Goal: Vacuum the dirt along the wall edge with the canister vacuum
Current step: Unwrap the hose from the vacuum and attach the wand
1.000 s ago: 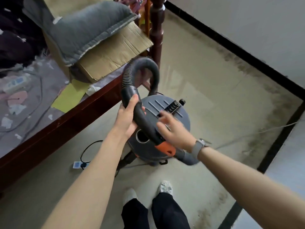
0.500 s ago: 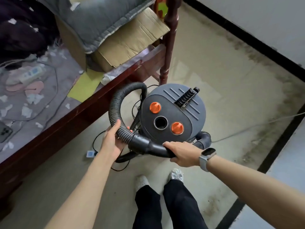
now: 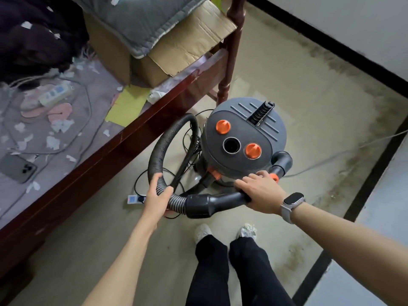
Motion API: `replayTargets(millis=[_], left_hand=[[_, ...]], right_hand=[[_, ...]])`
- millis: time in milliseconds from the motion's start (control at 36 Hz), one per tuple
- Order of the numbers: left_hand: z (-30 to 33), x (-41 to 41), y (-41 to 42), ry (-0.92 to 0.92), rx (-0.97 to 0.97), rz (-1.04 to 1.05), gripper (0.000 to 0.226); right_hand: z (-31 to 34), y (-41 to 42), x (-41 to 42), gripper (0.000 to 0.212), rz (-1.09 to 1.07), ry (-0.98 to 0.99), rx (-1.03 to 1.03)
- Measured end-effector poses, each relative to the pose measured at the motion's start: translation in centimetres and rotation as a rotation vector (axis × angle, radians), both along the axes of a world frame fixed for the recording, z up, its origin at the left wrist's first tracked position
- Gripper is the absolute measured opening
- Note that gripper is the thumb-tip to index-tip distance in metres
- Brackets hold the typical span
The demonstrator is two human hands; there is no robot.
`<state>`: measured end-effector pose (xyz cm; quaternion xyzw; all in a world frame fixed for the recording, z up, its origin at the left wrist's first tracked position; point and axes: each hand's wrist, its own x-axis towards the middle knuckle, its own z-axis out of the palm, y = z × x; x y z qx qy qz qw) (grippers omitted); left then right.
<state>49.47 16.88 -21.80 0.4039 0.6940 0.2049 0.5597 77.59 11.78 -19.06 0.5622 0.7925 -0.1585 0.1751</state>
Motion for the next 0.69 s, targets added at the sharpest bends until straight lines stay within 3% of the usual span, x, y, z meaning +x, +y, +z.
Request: replayTargets(millis=[139,250,333,389,500,583,694], left_hand=[[-1.6,-2.9,-3.3,0.329,-0.025,-0.398,0.013],[-2.0,-4.6,-4.8,0.365,0.143,-0.515,0.018],[-1.1,-4.9,-6.1,0.443,0.375,-0.758,0.052],[-0.3,-5.0,-7.3,0.462,0.388,-0.881,0.074],[0.2,-5.1,-10.3,0.547,0.439,-1.153,0.078],[0.3,-5.2,-12.8,0.537,0.477,-1.139,0.065],[1.2,-5.7,-16.2,0.347,0.306,-0.861,0.053]], right_hand=[[0.1,-2.7,-0.8,0.031,0.059,0.069,0.169],[-0.1,-4.9,-0.8,0.037,-0.035,0.096,0.273],[-0.5,-6.2,-0.7,0.038,-0.197,0.151,0.314],[-0.6,-7.1,-0.5,0.033,-0.278,0.180,0.297],[-0.7,-9.0,-0.2,0.030,-0.336,0.216,0.242],[-0.9,-10.6,-0.9,0.036,-0.387,0.257,0.228],[-0.9,-12.2,-3.5,0.046,-0.676,0.521,0.296]])
